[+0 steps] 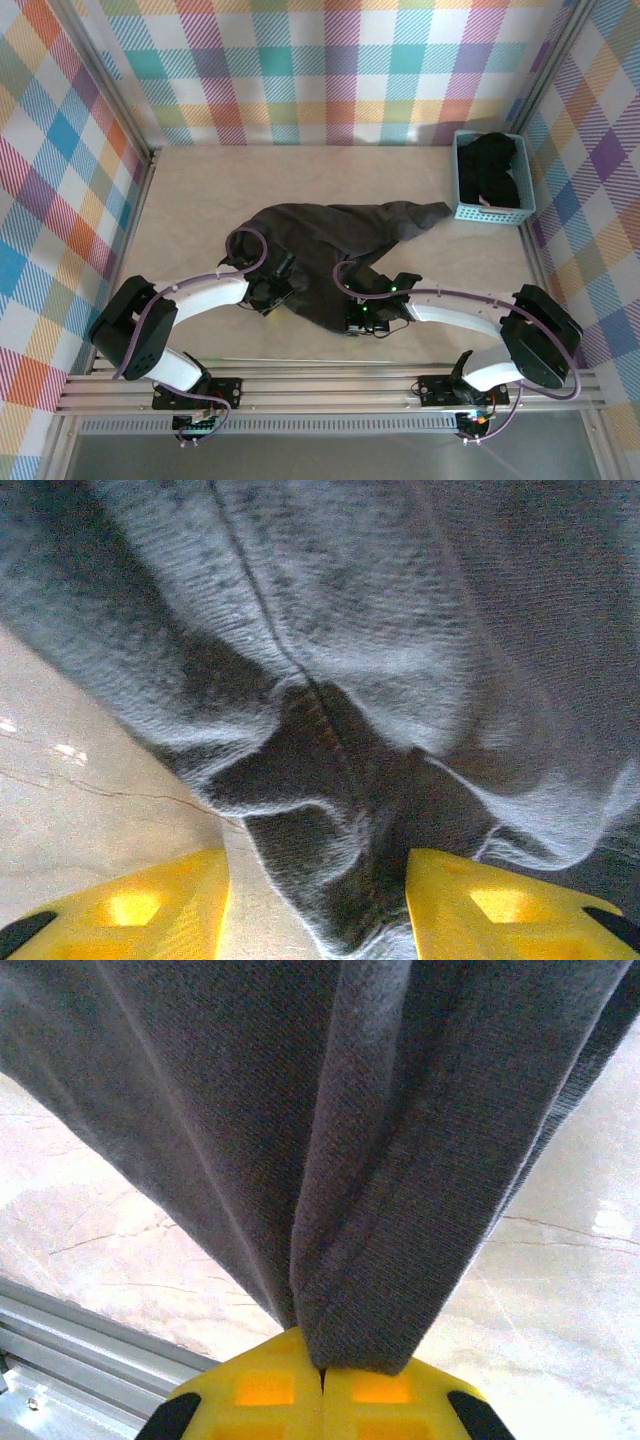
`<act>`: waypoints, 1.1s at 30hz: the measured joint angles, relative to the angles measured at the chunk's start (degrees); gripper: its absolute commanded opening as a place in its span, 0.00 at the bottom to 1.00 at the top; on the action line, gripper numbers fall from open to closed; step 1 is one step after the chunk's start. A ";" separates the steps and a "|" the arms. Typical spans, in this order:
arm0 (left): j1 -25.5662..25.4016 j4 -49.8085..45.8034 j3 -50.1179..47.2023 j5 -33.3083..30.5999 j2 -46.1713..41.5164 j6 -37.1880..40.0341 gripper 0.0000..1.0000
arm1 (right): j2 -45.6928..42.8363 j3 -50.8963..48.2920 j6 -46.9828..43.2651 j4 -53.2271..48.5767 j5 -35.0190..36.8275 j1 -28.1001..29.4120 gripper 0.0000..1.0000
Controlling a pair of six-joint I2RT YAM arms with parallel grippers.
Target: Fold and stack the t-shirts
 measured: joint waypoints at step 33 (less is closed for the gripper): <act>-1.95 -1.27 4.37 -0.81 3.85 -4.68 0.06 | -0.37 -0.59 0.63 0.17 0.02 0.00 0.00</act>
